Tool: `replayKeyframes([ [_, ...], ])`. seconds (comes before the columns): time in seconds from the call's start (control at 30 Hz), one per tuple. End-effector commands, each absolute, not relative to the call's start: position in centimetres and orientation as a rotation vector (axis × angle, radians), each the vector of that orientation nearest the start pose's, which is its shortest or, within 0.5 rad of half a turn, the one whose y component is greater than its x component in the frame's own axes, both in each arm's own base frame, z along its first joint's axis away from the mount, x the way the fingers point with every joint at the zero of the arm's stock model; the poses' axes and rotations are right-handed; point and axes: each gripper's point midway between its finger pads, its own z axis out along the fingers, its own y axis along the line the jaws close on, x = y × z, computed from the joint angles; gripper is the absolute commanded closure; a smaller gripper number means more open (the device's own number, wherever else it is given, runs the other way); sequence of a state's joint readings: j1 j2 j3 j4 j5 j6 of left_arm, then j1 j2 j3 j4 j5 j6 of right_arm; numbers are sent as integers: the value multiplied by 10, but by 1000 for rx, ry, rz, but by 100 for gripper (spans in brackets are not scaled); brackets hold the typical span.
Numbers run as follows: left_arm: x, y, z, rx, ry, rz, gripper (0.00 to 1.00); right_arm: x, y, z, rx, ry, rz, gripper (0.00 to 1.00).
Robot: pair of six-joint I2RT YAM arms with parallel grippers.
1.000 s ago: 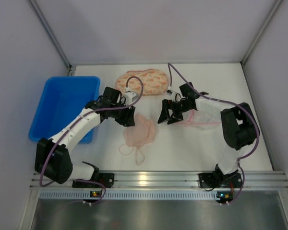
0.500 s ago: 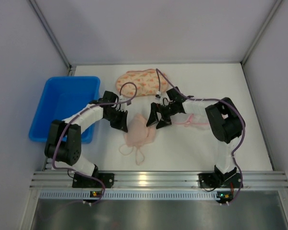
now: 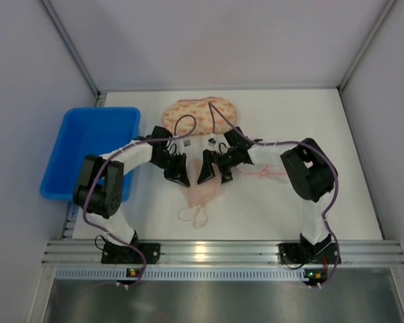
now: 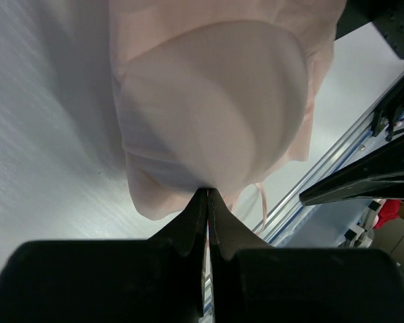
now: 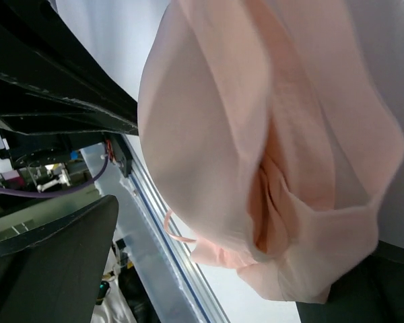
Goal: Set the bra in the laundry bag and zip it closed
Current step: Pick up the bra from the center of the board.
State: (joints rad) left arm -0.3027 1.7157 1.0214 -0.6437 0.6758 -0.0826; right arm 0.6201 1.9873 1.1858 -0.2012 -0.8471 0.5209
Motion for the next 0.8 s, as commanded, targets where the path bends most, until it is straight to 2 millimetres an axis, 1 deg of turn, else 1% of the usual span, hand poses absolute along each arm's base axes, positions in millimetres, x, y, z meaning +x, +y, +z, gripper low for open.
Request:
replayKeyframes([
  [0.0,258,-212,68,401,2764,-1171,95,243,365,57,-541,2676,1511,1],
  [0.03,262,-214,69,391,2747,-1179,95,242,366,57,-549,2671,1515,1],
  [0.1,264,-216,65,352,2770,-1184,93,244,367,58,-548,2665,1518,4],
  [0.13,266,-217,64,342,2771,-1186,92,244,368,58,-551,2664,1523,7],
  [0.17,267,-217,62,336,2776,-1187,92,244,368,58,-552,2662,1526,13],
  [0.2,267,-217,61,330,2777,-1186,91,245,368,58,-550,2662,1525,29],
  [0.27,270,-216,64,335,2766,-1171,85,246,369,56,-544,2664,1529,46],
  [0.3,273,-216,72,351,2732,-1165,78,247,370,57,-544,2659,1533,64],
  [0.33,274,-214,76,353,2717,-1152,74,248,370,58,-537,2656,1538,72],
  [0.37,281,-207,79,345,2697,-1109,69,248,369,58,-521,2661,1542,87],
  [0.4,284,-202,92,352,2651,-1079,63,249,370,59,-519,2654,1548,93],
  [0.43,288,-196,97,349,2626,-1047,52,251,368,60,-505,2652,1555,98],
  [0.47,296,-182,102,349,2591,-964,47,252,368,62,-476,2661,1568,100],
  [0.5,298,-176,108,376,2558,-920,43,255,369,66,-462,2641,1589,100],
  [0.53,298,-172,128,430,2476,-873,35,256,367,67,-431,2639,1625,100],
  [0.57,299,-165,134,500,2425,-798,31,257,366,73,-342,2665,1661,100],
  [0.6,298,-162,139,580,2376,-737,28,261,368,77,-310,2644,1698,100],
  [0.63,284,-167,148,680,2309,-692,27,266,368,83,-233,2629,1770,100],
  [0.67,278,-168,148,810,2247,-635,24,269,368,85,-199,2627,1804,100],
  [0.7,275,-165,146,856,2220,-539,24,272,368,88,-175,2614,1838,100],
  [0.73,262,-167,133,924,2209,-512,23,275,369,95,-190,2567,1893,100],
  [0.77,253,-175,138,1029,2131,-440,17,276,371,96,-125,2582,1934,100],
])
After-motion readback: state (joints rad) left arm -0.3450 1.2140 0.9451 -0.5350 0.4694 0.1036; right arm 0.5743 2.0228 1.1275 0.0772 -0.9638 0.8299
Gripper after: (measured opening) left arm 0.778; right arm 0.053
